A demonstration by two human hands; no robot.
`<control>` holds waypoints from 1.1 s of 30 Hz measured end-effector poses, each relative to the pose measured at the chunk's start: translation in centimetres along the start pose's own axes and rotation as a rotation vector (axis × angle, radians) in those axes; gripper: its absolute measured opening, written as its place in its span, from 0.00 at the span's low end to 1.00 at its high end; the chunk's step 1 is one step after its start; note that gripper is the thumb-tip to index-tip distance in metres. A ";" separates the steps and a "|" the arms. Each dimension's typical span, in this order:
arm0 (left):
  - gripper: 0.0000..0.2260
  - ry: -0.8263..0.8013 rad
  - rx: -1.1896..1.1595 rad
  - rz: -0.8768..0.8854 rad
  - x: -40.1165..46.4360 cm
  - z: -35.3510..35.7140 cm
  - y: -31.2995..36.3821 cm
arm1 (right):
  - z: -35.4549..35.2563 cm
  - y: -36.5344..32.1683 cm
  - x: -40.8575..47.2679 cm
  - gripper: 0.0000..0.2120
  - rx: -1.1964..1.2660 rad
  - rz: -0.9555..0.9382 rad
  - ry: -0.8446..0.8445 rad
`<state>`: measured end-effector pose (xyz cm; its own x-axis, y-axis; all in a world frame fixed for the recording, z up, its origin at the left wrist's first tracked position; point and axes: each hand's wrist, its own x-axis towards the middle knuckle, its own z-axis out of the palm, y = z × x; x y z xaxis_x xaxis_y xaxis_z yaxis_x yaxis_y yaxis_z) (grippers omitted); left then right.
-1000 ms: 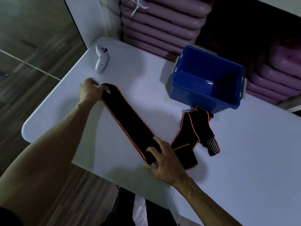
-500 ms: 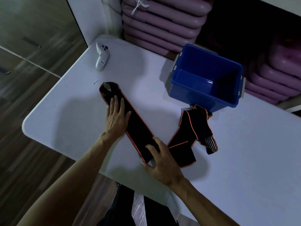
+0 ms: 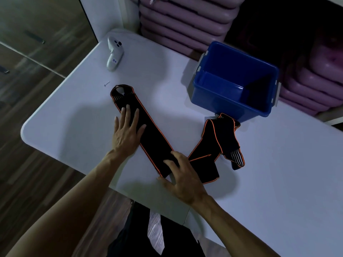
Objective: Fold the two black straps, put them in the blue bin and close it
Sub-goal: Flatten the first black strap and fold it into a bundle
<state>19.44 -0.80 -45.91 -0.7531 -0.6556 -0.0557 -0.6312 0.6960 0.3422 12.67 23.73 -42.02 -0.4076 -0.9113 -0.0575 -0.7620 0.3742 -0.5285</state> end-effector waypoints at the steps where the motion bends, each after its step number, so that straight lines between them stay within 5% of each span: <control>1: 0.30 0.003 0.013 -0.006 0.3 0.0 -0.1 | -0.1 0.0 0.0 0.25 -0.010 -0.008 0.003; 13: 0.29 -0.025 0.003 -0.019 0.7 -0.4 0.2 | -0.5 -2.6 2.0 0.13 0.075 0.166 0.204; 18: 0.29 -0.011 0.002 -0.013 0.6 -0.4 0.2 | -1.8 -3.0 2.5 0.17 0.132 0.217 0.217; 26: 0.29 -0.012 0.009 -0.002 0.6 -0.3 -0.3 | -2.6 -3.5 5.3 0.22 0.208 0.280 0.089; 33: 0.29 -0.005 0.010 -0.003 1.0 -0.3 -0.4 | -1.1 -1.8 1.7 0.22 -0.035 0.102 0.006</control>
<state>19.03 -1.81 -45.86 -0.7523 -0.6560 -0.0611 -0.6350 0.6973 0.3325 12.81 21.67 -40.25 -0.4870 -0.8671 -0.1044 -0.7333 0.4709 -0.4904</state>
